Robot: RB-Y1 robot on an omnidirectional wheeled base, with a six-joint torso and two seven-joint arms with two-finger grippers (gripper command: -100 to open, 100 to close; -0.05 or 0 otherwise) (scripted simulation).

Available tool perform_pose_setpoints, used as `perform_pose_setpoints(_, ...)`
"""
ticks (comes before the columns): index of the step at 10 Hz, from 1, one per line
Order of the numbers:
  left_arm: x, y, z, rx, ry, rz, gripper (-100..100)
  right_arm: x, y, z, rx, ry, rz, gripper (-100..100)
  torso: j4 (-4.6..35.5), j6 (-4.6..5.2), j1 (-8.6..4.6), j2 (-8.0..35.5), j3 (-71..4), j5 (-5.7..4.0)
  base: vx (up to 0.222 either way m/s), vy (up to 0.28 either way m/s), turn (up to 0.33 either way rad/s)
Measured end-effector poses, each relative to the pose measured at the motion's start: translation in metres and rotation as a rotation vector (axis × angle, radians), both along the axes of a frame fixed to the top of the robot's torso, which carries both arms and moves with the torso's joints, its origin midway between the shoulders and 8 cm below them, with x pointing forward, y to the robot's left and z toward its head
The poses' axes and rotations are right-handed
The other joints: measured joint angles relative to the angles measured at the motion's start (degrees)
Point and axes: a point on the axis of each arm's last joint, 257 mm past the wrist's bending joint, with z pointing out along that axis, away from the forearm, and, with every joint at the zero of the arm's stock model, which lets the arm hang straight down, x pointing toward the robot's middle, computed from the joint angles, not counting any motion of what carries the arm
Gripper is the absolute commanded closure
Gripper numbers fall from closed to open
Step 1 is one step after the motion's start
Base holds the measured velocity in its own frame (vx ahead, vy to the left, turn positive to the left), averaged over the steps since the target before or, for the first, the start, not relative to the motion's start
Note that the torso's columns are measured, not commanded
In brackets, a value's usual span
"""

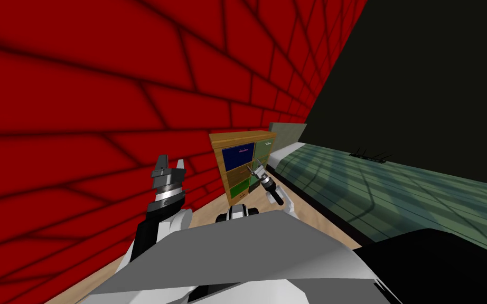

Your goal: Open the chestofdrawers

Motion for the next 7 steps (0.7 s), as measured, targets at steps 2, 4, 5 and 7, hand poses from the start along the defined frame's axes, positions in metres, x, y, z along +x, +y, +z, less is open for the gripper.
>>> perform_pose_setpoints(2, 0.0, 0.0, 0.0, 0.0, 0.0, 0.0, 0, 0.002, 0.003, -0.008, -0.062, -0.022, -0.023, -100, 0.0, 0.03, -0.06, 0.02, 0.01, -0.02, -0.006, 0.034, -0.073)
perform_pose_setpoints(4, 0.0, 0.0, 0.0, 0.0, 0.0, 0.0, 0, 0.003, 0.005, -0.014, -0.114, -0.048, -0.047, -100, 0.01, 0.0, -0.06, 0.01, 0.01, -0.02, -0.005, 0.026, -0.04)
perform_pose_setpoints(5, 0.0, 0.0, 0.0, 0.0, 0.0, 0.0, 0, 0.006, 0.008, -0.022, -0.151, -0.055, -0.057, -100, 0.0, 0.02, -0.03, 0.01, 0.01, -0.02, -0.006, 0.036, -0.067)
perform_pose_setpoints(7, 0.0, 0.0, 0.0, 0.0, 0.0, 0.0, 0, 0.006, 0.009, -0.026, -0.203, -0.081, -0.08, -100, 0.0, 0.0, -0.07, 0.0, 0.0, -0.02, 0.003, 0.024, -0.054)
